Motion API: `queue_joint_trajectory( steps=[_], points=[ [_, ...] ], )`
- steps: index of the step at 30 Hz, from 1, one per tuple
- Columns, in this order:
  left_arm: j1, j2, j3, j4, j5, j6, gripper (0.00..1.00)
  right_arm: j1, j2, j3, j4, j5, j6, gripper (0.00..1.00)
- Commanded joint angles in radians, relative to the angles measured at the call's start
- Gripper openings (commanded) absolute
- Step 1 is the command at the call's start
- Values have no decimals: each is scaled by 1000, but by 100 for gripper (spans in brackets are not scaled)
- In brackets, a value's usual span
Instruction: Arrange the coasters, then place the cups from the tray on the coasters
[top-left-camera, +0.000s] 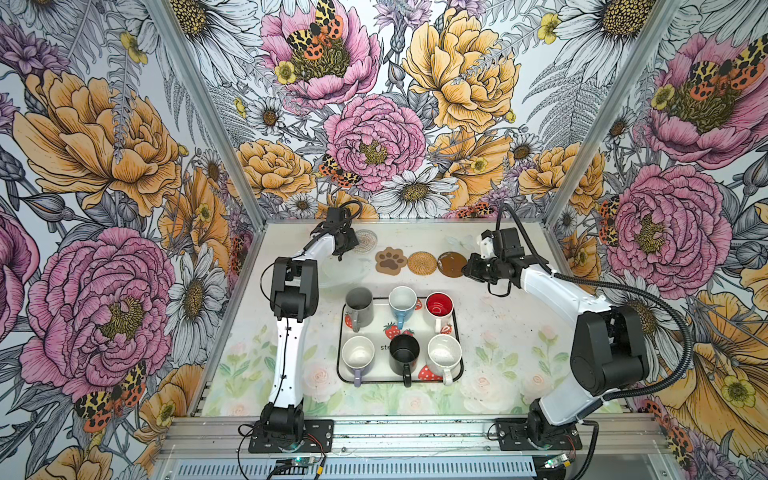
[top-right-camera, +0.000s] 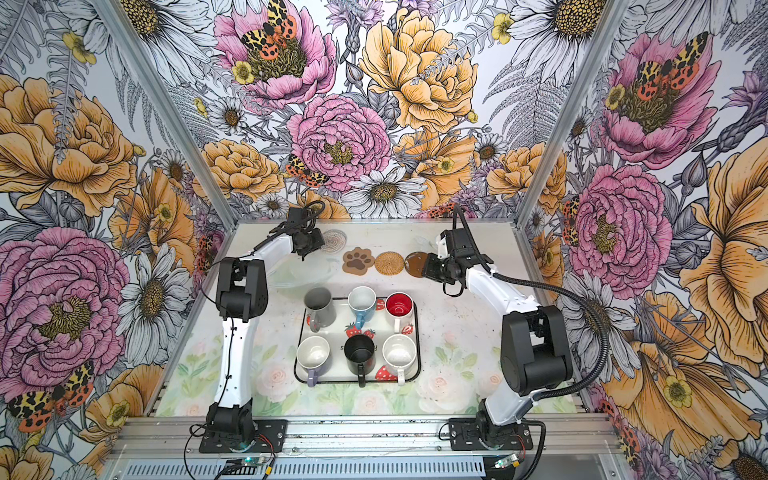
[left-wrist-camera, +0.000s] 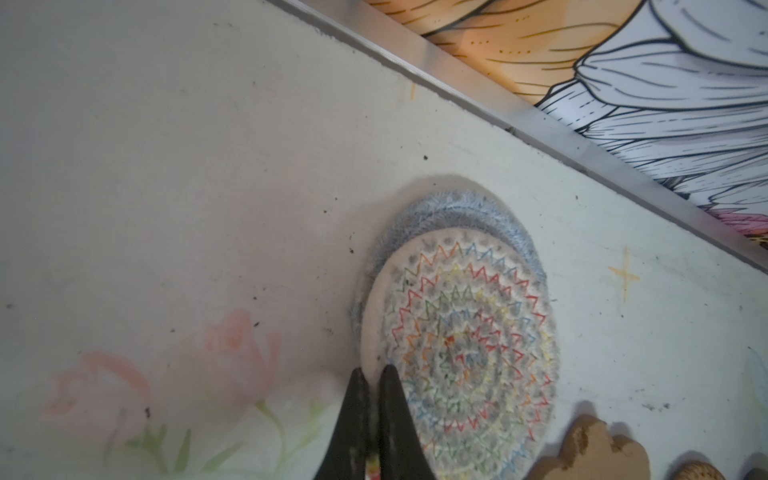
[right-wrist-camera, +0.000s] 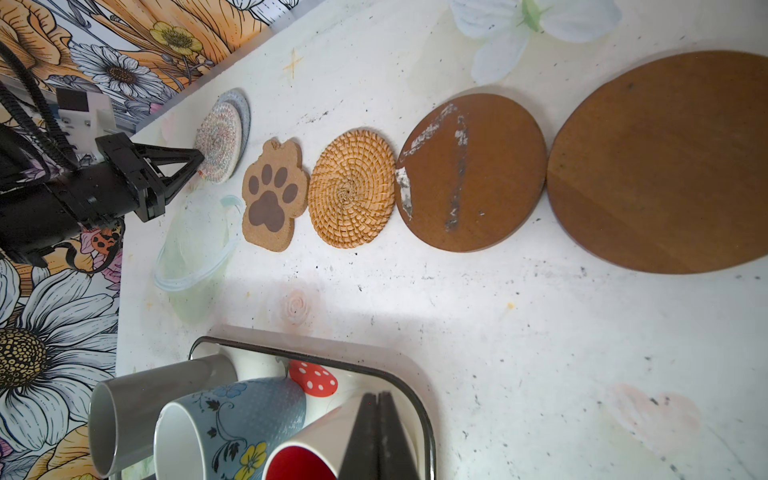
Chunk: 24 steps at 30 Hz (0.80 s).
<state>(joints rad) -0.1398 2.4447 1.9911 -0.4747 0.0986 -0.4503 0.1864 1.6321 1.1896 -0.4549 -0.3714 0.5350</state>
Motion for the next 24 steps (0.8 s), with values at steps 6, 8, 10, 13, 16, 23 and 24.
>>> queue_joint_trajectory(
  steps=[6, 8, 10, 13, 16, 23, 24],
  points=[
    [3, -153, -160, 58, 31, -10, 0, 17, 5, 26, 2, 7, 6, 0],
    [3, -186, -193, 88, 42, -21, 0, 19, 2, 25, 3, 6, 8, 0],
    [3, -215, -214, 110, 55, -30, 0, 21, 2, 23, 3, 7, 7, 0],
    [5, -251, -230, 126, 64, -34, 0, 23, 2, 21, 4, 7, 6, 0],
    [7, -281, -249, 131, 65, -34, 0, 26, 2, 21, 4, 8, 8, 0],
    [35, -356, -327, 168, 63, -39, 0, 32, 3, 22, 4, 8, 6, 0],
    [43, -362, -338, 169, 61, -39, 0, 32, 5, 22, 4, 9, 8, 0]
  ],
)
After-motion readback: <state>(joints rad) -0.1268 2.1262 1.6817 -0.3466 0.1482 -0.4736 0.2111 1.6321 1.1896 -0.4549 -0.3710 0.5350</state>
